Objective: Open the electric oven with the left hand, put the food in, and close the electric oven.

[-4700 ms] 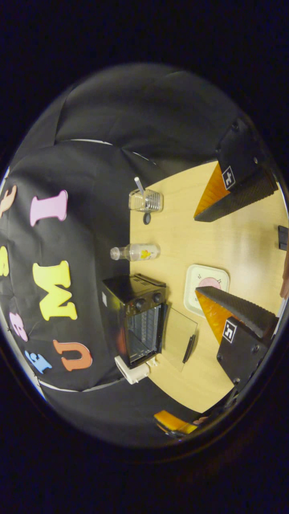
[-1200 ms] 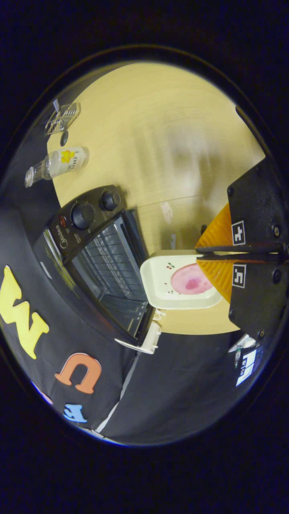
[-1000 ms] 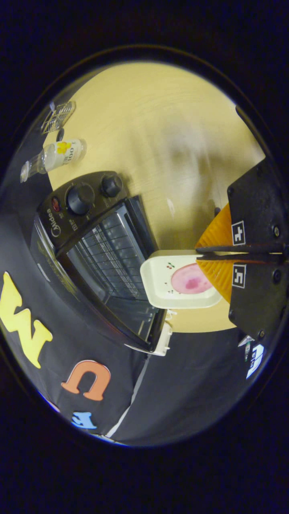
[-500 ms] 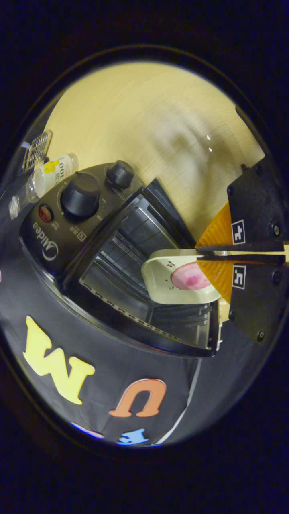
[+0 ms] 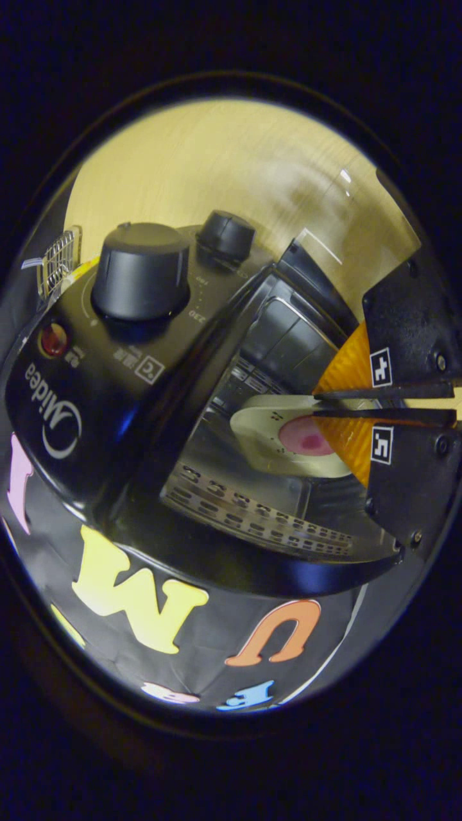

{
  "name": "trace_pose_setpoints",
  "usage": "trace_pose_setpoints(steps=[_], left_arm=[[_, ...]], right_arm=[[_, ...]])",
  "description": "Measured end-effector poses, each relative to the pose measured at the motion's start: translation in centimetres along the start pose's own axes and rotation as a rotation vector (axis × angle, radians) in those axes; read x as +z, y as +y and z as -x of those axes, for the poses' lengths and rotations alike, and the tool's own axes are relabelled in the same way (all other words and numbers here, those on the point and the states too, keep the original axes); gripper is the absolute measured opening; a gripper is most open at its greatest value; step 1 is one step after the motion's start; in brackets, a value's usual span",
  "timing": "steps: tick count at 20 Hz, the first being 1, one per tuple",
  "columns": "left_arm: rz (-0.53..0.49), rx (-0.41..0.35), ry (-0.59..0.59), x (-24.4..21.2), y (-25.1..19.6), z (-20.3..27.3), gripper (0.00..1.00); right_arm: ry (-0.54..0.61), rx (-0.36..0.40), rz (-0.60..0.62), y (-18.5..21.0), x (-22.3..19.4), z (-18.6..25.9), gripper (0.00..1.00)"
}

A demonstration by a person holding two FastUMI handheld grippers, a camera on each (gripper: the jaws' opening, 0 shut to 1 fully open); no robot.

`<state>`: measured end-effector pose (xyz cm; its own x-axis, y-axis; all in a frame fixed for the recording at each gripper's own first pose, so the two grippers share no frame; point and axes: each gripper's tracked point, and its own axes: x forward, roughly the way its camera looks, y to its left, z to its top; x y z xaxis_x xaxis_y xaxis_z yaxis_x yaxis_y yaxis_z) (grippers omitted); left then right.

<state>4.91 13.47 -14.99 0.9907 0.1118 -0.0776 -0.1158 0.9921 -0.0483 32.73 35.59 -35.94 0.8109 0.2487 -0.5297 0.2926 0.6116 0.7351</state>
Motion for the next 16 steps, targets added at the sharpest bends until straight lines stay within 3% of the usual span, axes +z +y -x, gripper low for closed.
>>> trace_pose_setpoints(steps=[3,5,6,9,13,14,16], left_arm=[[-0.027,0.009,0.015,-0.6,0.0,-0.2,0.95],[-0.028,0.012,0.022,-1.0,-0.1,-0.1,0.96],[-0.023,0.012,0.025,-1.1,0.0,-0.2,0.96],[0.002,0.016,0.043,-1.6,0.2,-0.3,0.95],[-0.015,0.040,0.054,-2.2,0.9,0.0,0.96],[-0.021,0.049,0.056,-2.3,1.1,0.0,0.95],[-0.016,0.049,0.067,-2.8,0.9,0.1,0.95]], right_arm=[[-0.038,0.021,0.001,0.3,0.0,-0.1,0.01],[-0.058,0.041,0.060,0.6,-0.4,0.3,0.11],[-0.073,0.042,0.089,0.6,-0.4,0.3,0.25],[-0.100,0.060,0.201,1.1,-1.1,1.4,0.29],[-0.136,0.097,0.351,1.5,-2.3,3.6,0.45],[-0.151,0.100,0.402,1.4,-2.5,4.2,0.54],[-0.190,0.107,0.503,1.0,-2.7,5.5,0.63]])
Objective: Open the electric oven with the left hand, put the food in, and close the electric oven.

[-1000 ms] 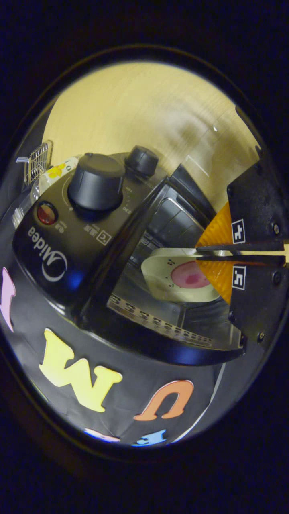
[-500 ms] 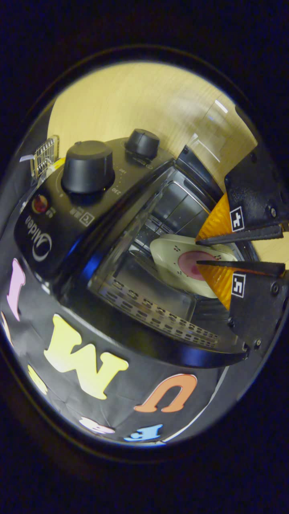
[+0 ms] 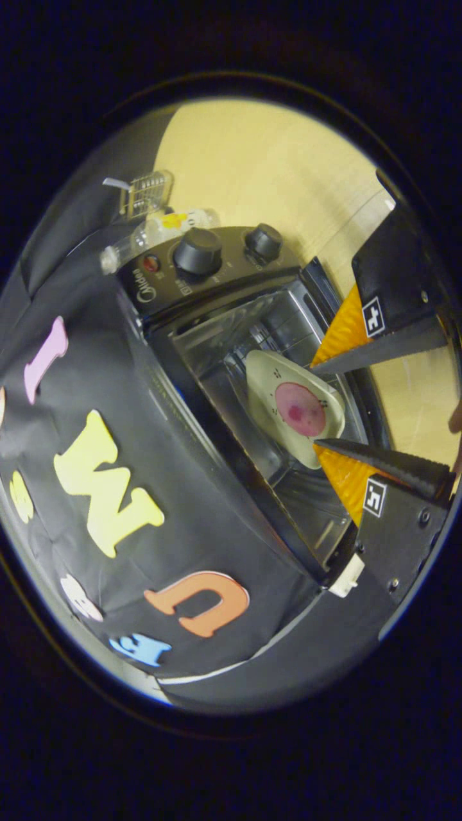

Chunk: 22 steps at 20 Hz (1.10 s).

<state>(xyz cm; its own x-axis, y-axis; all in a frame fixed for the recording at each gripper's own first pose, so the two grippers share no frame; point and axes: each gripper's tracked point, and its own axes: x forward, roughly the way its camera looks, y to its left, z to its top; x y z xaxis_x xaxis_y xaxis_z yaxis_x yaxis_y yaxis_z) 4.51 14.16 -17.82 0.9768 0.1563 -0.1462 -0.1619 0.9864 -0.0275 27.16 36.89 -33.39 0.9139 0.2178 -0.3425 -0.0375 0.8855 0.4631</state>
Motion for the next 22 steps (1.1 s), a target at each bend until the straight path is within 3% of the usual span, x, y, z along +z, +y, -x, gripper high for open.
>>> trace_pose_setpoints(steps=[5,8,15,22], left_arm=[[0.006,-0.021,0.008,-0.5,-0.7,0.2,0.95],[0.008,-0.036,0.017,-0.9,-1.3,0.3,0.95],[0.018,-0.061,0.052,-3.0,-2.7,-1.2,0.95],[0.039,-0.128,0.149,-6.9,-7.1,-4.4,0.96]], right_arm=[[-0.067,0.056,0.239,0.4,0.2,4.0,0.77],[-0.091,0.116,0.341,0.7,0.3,7.1,0.99],[-0.117,0.218,0.421,0.8,2.6,15.4,0.97],[-0.266,0.173,0.516,-3.2,11.1,24.3,0.96]])
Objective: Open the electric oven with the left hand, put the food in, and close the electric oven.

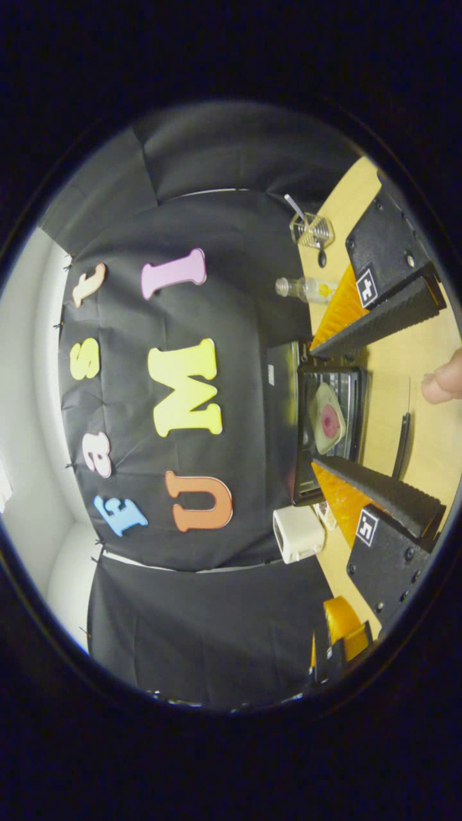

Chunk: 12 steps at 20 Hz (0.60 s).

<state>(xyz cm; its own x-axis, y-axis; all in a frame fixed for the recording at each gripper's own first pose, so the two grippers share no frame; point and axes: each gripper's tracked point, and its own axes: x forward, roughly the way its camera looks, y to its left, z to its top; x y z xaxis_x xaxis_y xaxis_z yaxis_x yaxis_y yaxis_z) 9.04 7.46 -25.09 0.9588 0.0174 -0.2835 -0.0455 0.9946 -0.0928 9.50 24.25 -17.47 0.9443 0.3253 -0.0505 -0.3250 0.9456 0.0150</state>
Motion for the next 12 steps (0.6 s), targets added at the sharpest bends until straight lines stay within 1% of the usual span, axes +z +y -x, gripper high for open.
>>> trace_pose_setpoints(steps=[3,6,9,10,12], left_arm=[[0.006,-0.063,0.054,-2.4,-3.5,-1.7,0.96],[-0.011,-0.121,0.106,-4.6,-6.9,-3.1,0.96],[-0.037,-0.176,0.152,-6.8,-10.0,-4.4,0.96],[-0.043,-0.190,0.173,-7.7,-11.0,-4.7,0.96],[-0.049,-0.217,0.218,-9.4,-12.9,-5.1,0.96]], right_arm=[[-0.038,-0.046,0.011,-4.0,4.1,2.8,0.96],[-0.102,-0.095,0.029,-7.9,8.3,5.2,0.96],[-0.142,-0.158,0.037,-11.3,10.9,7.1,0.96],[-0.153,-0.170,0.029,-12.2,11.9,8.0,0.98],[-0.163,-0.187,0.021,-14.2,13.5,9.2,0.96]])
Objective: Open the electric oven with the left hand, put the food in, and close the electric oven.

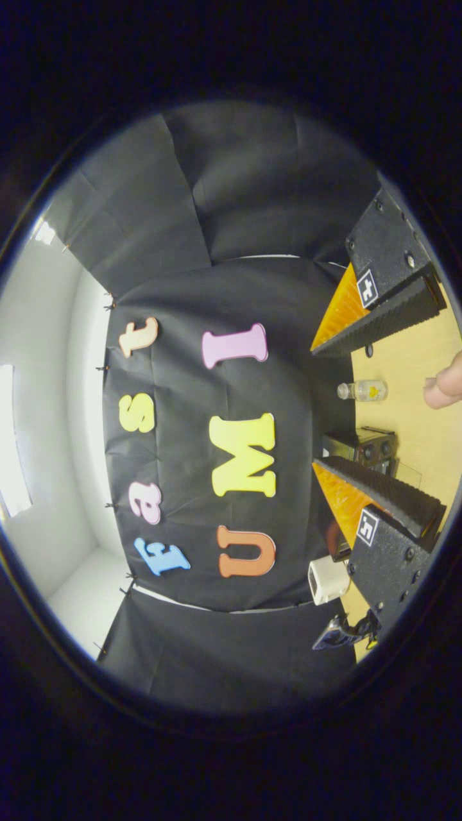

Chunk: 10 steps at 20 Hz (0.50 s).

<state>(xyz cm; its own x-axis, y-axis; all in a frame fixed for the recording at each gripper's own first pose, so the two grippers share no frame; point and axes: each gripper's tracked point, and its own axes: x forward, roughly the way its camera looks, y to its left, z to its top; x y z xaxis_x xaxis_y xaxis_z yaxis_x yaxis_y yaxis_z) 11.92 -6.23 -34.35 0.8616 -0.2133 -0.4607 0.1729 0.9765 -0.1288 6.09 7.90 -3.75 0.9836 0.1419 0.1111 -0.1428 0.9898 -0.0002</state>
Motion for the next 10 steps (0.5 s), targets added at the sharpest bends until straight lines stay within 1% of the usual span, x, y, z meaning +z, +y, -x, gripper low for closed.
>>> trace_pose_setpoints(steps=[4,5,6,8,10], left_arm=[[-0.028,-0.032,0.070,-2.5,-2.4,-2.1,0.96],[-0.030,-0.044,0.090,-3.3,-3.0,-2.5,0.96],[-0.030,-0.056,0.109,-4.0,-3.6,-2.9,0.96],[-0.041,-0.063,0.146,-5.4,-4.1,-3.7,0.96],[-0.050,-0.051,0.175,-6.2,-4.1,-4.6,0.96]], right_arm=[[-0.020,-0.030,0.028,-3.2,2.0,0.2,0.96],[-0.032,-0.041,0.033,-3.9,2.5,0.3,0.98],[-0.042,-0.046,0.033,-4.3,2.9,0.5,0.96],[-0.056,-0.031,0.031,-4.5,3.0,0.8,0.96],[-0.060,-0.024,0.028,-4.9,2.8,0.8,0.96]])
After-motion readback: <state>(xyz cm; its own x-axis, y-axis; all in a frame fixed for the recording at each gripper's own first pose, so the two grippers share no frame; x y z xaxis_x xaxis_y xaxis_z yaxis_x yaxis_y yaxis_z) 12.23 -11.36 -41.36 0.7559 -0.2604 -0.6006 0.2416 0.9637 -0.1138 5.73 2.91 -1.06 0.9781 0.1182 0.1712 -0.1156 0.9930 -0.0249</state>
